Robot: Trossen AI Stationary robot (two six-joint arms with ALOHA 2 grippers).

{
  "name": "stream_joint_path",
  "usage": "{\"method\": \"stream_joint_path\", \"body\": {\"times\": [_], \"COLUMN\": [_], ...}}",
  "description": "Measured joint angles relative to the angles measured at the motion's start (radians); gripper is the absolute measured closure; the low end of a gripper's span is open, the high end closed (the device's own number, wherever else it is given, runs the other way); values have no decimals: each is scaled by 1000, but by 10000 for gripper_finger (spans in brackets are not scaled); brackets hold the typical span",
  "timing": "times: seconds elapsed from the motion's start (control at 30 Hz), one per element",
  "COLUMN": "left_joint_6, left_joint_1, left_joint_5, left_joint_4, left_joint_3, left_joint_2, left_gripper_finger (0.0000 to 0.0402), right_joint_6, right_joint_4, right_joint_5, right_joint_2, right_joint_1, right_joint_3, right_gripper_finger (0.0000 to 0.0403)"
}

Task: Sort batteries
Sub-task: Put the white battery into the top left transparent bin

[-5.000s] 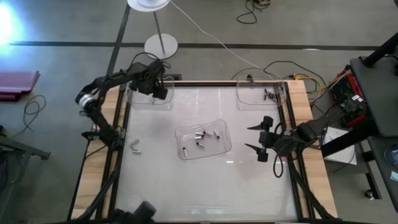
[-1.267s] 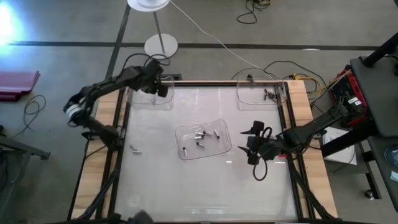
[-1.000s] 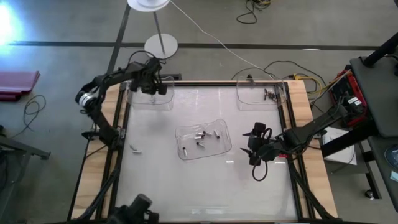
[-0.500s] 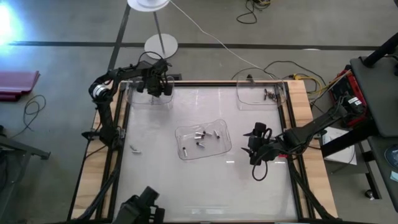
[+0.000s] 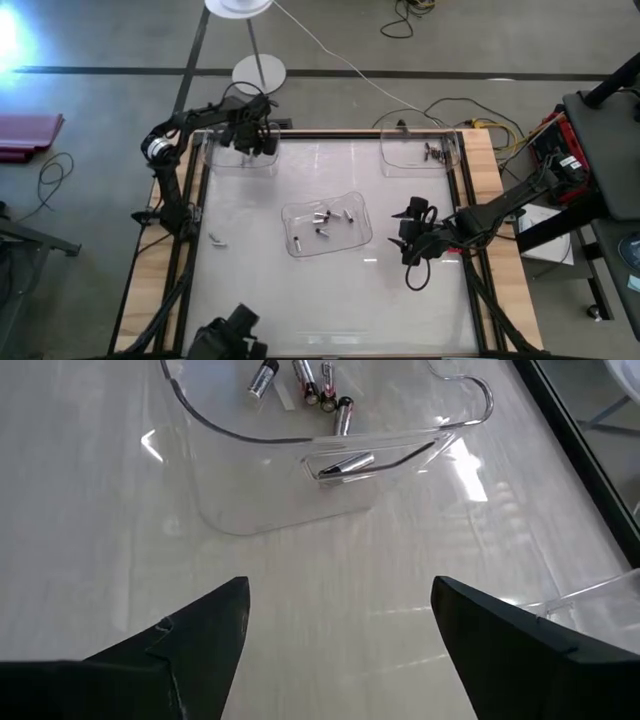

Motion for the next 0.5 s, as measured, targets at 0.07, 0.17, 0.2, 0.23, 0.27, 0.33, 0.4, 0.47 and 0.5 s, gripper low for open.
{"method": "stream_joint_path", "body": {"times": [0.07, 0.17, 0.2, 0.23, 0.27, 0.33, 0.4, 0.47, 0.5], "left_joint_6": [31, 86, 108, 130, 148, 164, 157, 121, 94], "left_joint_1": [-30, -104, -136, -169, -202, -273, -354, -445, -494], "left_joint_5": [3, 4, 4, 4, 4, 4, 4, 3, 3], "left_joint_4": [-53, -132, -161, -194, -224, -269, -291, -278, -265], "left_joint_3": [26, 66, 76, 82, 86, 90, 80, 48, 24], "left_joint_2": [-30, -105, -140, -171, -204, -273, -353, -429, -465], "left_gripper_finger": [291, 287, 287, 286, 286, 286, 286, 286, 286], "right_joint_6": [9, 29, 37, 43, 43, 44, 44, 44, 44], "right_joint_4": [0, -1, -1, -1, -1, 0, 7, 8, 10], "right_joint_5": [0, 0, 0, 0, 0, 0, 1, 1, 1], "right_joint_2": [0, 0, 0, 0, 0, 0, 0, 0, 0], "right_joint_1": [0, 0, 0, 0, 0, 0, -1, -1, -1], "right_joint_3": [0, 0, 0, 0, 0, -1, -1, -1, -1], "right_gripper_finger": [102, 107, 109, 111, 112, 114, 115, 113, 111]}}
